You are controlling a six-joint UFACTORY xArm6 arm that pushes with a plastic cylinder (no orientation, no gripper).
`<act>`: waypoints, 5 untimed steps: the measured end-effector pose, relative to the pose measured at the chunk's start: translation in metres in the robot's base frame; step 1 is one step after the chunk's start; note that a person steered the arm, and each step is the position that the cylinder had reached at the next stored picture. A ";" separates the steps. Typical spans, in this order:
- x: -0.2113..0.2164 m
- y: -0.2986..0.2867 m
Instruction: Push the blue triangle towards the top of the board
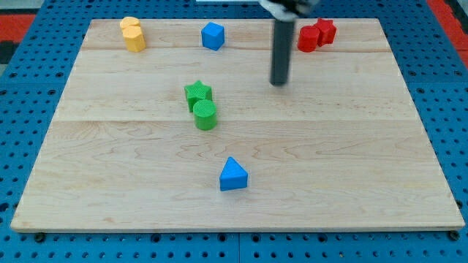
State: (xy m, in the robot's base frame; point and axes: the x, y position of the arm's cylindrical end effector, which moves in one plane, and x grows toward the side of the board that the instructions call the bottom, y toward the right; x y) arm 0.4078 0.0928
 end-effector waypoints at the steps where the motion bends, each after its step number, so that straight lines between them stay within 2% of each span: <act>1: 0.090 0.017; 2: 0.150 -0.016; 3: 0.182 -0.062; 4: 0.176 -0.109; 5: 0.139 -0.103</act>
State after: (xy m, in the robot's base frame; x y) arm 0.5466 -0.0099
